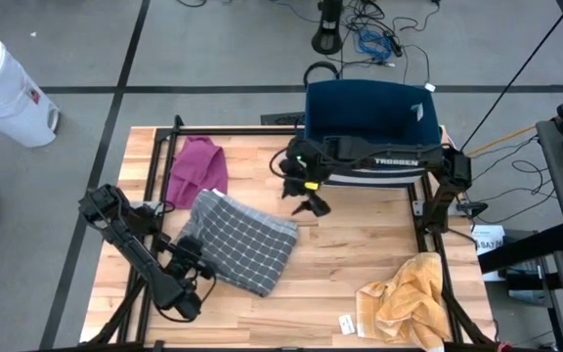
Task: Fold towel
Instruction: Fold the gray checkered towel
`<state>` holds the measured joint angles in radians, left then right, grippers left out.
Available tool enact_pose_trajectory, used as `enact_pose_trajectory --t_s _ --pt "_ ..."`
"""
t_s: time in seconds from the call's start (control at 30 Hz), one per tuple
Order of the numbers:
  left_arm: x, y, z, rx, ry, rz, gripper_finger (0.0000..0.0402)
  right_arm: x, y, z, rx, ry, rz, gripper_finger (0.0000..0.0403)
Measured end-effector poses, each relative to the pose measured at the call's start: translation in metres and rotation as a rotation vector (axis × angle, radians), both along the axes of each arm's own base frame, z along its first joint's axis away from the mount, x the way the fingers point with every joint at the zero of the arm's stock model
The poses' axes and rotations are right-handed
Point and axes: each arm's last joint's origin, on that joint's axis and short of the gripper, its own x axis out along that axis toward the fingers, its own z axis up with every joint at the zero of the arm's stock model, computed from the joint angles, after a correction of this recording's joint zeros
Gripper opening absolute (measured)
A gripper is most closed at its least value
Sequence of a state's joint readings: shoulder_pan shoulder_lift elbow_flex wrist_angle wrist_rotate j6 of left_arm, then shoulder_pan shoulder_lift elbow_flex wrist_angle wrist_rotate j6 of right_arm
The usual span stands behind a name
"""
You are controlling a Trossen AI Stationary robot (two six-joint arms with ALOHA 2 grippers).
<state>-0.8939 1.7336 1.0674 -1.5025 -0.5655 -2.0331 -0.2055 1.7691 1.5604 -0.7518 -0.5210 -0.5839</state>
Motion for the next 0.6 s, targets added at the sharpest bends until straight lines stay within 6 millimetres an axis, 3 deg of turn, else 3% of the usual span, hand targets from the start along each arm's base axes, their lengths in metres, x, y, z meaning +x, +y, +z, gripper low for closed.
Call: enact_pose_trajectory --t_s 0.13,0.3,0.6 --pt "-0.004 -0.01 0.005 -0.031 -0.024 -0.018 0.0001 -0.005 0.007 -0.02 0.024 0.095 0.031 0.0251" --pt "-0.011 -0.014 0.004 -0.077 0.024 0.027 0.0001 -0.011 0.032 -0.072 -0.017 0.141 0.117 0.0251" --pt "-0.01 -0.014 0.004 -0.088 0.025 0.04 0.0 -0.022 0.086 -0.134 -0.161 -0.058 0.229 0.0251"
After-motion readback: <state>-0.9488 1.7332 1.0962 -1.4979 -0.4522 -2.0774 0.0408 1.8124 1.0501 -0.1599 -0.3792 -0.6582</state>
